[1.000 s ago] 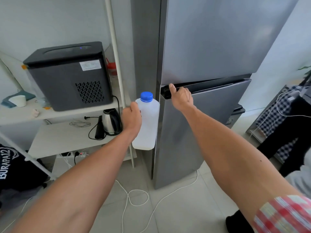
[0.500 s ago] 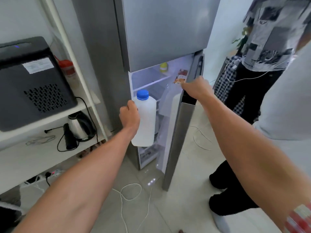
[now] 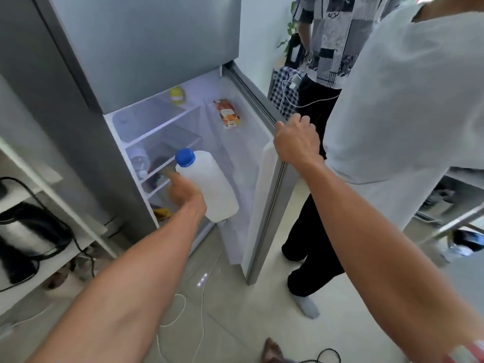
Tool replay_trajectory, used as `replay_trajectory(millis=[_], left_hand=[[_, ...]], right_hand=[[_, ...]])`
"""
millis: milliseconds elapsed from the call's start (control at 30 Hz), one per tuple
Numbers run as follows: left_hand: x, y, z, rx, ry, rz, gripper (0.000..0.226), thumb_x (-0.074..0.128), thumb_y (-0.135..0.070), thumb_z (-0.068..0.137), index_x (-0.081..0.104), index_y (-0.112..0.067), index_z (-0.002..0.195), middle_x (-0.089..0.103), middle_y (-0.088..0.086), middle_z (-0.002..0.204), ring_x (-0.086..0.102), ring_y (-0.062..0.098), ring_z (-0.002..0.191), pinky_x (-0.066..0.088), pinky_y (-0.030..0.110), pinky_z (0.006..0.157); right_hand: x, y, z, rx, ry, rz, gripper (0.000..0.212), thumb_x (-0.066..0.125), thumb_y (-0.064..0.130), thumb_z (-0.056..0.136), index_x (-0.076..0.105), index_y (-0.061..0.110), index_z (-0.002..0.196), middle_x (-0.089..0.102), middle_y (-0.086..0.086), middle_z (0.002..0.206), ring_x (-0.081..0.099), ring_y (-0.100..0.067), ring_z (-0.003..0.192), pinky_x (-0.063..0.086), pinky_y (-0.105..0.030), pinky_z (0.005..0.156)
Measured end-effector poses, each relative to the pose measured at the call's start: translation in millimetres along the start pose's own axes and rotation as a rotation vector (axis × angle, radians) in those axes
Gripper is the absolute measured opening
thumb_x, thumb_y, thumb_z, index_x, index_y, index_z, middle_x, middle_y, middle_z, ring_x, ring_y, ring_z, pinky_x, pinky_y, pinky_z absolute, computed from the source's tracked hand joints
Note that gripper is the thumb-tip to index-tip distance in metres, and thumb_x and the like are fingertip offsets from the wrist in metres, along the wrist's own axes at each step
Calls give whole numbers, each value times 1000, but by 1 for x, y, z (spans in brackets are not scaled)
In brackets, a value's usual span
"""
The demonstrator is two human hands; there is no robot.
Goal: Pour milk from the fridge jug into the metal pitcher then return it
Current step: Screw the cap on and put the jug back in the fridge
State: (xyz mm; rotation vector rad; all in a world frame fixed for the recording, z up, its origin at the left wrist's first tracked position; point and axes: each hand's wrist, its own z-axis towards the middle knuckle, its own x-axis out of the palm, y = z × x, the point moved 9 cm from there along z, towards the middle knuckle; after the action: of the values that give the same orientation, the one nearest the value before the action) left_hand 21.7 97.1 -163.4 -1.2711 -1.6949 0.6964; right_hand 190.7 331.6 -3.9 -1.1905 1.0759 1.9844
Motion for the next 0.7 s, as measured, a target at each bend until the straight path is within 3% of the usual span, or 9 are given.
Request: replay_trajectory(millis=[133,233,300,367,500,600,700], left_hand=[[10,33,15,-99,-41,-117,41,44,-34,106,58,-20,69,60,-5,64,56,17,58,40,16,44],[26,60,27,-146,-11,-200,40,42,-35,107,60,-20,74,65,-8,54,62,12,52,42,16,44],[34,80,34,-177,-3,-245,40,42,-41,106,65,-20,81,71,-8,59,68,13,60,47,18,48],[38,99,43,-185,-22,-233,39,43,-43,103,69,-17,91,72,-4,72,69,20,70,49,19,52],[44,135,59,-206,-135,-157,49,43,-41,98,74,-4,109,63,3,77,56,25,66,42,24,58],[54,148,60,-259,-78,-62,41,42,-34,101,59,-15,70,52,-4,51,43,16,47,32,18,44],[64,160,61,-277,12,42,39,41,-32,101,52,-20,67,53,-2,57,44,15,48,35,22,46]], right_hand=[[-2,-13,2,-89,-204,-16,43,37,35,108,61,0,117,62,-22,119,57,-39,104,46,-47,88],[-5,-11,0,-194,-386,23,33,43,27,106,65,3,99,66,-18,89,56,-36,80,47,-48,75],[-10,-7,-4,-261,-512,18,28,51,18,102,61,6,79,58,-11,65,45,-30,62,45,-46,64],[-11,-7,-7,-273,-589,8,29,56,15,98,58,8,70,53,-8,58,40,-26,59,42,-41,56],[-7,-8,-9,-302,-644,15,25,59,18,98,75,5,85,60,-8,62,51,-28,62,45,-38,55],[-8,-8,-8,-308,-676,32,25,62,18,96,81,3,99,65,-9,65,56,-28,64,45,-35,56],[-8,-8,-9,-312,-679,32,27,61,20,95,81,2,101,66,-8,65,57,-28,64,46,-34,56]])
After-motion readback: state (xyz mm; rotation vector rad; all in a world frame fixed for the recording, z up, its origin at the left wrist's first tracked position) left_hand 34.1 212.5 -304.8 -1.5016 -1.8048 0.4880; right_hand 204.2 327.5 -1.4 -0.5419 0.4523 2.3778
